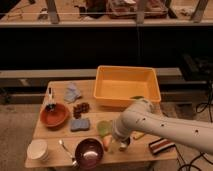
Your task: Place apple in red bowl
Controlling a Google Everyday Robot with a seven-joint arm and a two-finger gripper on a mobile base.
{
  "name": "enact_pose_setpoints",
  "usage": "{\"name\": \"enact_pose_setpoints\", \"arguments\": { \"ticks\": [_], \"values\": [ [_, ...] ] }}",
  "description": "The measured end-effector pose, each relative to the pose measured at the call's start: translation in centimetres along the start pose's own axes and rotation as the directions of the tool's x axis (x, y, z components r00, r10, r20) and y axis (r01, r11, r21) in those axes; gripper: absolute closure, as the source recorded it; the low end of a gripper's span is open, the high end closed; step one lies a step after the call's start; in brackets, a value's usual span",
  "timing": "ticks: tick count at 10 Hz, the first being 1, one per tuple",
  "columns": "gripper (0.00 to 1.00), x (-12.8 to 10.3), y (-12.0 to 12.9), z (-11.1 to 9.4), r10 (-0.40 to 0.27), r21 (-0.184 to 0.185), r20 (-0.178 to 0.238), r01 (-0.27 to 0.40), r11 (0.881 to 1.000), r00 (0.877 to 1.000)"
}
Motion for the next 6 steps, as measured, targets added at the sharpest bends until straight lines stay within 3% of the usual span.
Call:
{"name": "enact_pose_setpoints", "arguments": {
  "ticks": [2, 6],
  "values": [
    [0.2, -0.3, -0.1, 0.7, -0.003, -0.008, -0.02, 0.002, 1.0, 1.0],
    [0.2, 0.6, -0.3, 2.3, 0.029, -0.023, -0.021, -0.03, 0.999, 0.999]
  ]
}}
